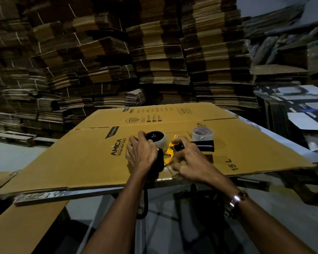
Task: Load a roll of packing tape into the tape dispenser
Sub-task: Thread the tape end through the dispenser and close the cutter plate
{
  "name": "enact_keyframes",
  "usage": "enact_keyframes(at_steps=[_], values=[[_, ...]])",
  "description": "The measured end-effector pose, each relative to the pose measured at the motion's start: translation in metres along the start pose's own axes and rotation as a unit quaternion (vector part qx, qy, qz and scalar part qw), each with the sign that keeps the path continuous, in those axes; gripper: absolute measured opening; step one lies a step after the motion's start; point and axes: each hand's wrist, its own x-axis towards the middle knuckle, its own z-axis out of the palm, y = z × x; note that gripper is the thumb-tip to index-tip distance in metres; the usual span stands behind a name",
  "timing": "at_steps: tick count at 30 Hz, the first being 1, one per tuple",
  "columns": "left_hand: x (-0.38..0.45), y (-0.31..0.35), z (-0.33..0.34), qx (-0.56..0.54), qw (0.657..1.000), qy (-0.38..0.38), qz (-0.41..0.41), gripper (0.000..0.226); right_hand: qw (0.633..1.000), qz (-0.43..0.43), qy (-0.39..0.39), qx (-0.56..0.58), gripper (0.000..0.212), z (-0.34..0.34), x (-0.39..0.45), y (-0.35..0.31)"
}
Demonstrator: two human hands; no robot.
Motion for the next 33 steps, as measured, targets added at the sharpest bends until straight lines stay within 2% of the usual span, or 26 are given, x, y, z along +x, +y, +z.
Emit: enact_keyframes(at_steps=[10, 27, 33], values=[[0.001, 0.0, 0.001, -0.001, 1.0, 0.005, 0.0, 0.028, 0.998, 0.028, 0.008, 0.064, 0.02, -0.008, -0.031, -0.006], [0.0, 0.0, 0.002, 0.002, 1.0, 0.014, 0.003, 0.028, 0.989, 0.003, 0.105, 0.1, 0.024, 0.009, -0.059, -0.009], [0.001, -0.002, 0.002, -0.002, 1.0, 0.015, 0.008, 0.027, 0.987, 0.002, 0.114, 0.116, 0.023, 0.011, -0.06, -0.011]])
